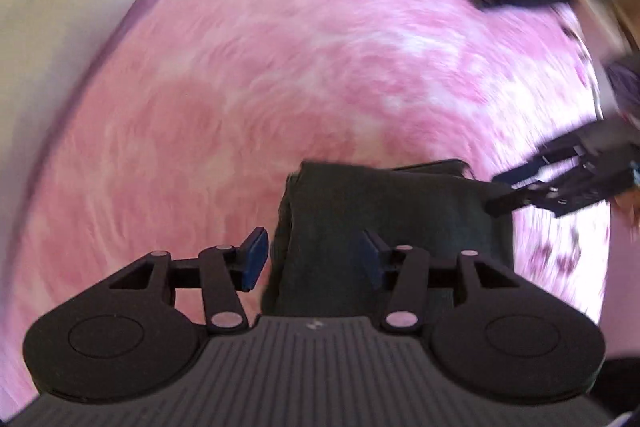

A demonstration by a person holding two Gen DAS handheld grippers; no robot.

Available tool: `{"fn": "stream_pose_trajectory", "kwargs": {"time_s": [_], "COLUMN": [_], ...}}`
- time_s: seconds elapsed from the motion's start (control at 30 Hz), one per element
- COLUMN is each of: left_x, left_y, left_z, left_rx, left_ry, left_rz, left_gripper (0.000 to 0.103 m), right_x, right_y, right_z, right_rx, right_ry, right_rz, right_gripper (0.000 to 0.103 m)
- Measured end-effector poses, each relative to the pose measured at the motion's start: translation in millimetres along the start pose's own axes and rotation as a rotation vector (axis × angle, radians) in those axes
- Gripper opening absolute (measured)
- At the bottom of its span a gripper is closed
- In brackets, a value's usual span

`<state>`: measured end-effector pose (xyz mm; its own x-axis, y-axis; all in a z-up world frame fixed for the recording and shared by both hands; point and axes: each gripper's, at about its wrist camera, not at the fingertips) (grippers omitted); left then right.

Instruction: Fold clothes

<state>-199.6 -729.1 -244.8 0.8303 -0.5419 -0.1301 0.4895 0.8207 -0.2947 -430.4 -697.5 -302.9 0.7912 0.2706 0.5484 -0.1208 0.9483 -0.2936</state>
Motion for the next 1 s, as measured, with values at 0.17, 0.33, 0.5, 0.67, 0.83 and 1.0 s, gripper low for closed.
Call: {"fn": "stream_pose_trajectory", "kwargs": {"time_s": [0.17, 0.33, 0.5, 0.67, 0.83, 1.0], "left_x": [18.3, 21.0, 31.9, 49.0, 41.4, 14.5], "left_y": [12.1, 9.1, 19.3, 30.7, 27.0, 23.1], "left_z": [-26.8, -41.3, -28.0, -36.6, -42.0, -7.9], "left_rx": [0.024, -0.002, -0.051, -0.015, -0.001, -0.095], "left_ry": [0.026, 0.082, 0.022, 0.023, -0.004, -0.065], "left_rz": [0.076, 0.060, 0.050, 0.160, 0.124, -0.049], "left_gripper": [0.045, 0.020, 0.006, 0.006, 0.009, 0.010], "right_x": [-13.0, -4.6, 20.1, 0.6, -14.8, 20.1], "right_y": [8.7, 2.5, -14.9, -19.1, -17.1, -1.4], "right_z": [-2.4, -9.3, -3.8, -15.3, -12.7, 29.4], "right_rx": [-0.021, -0.030, -0.052, -0.010, -0.007, -0.123], "right_ry": [-0.028, 0.012, -0.006, -0.012, 0.004, 0.102], "right_rz": [-0.144, -0.133, -0.016, -0.052, -0.095, 0.050], "right_gripper": [0.046, 0.021, 0.013, 0.013, 0.024, 0.024]}}
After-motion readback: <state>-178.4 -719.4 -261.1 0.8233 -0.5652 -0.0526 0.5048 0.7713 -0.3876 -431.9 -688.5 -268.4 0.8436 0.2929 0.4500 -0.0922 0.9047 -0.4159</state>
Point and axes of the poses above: each gripper's, at about its wrist camera, not at the fingertips, and z roughly against the way its jaws point, x to its left, y to its underside, and after that the axes turned 3 degrees about y, right-handed
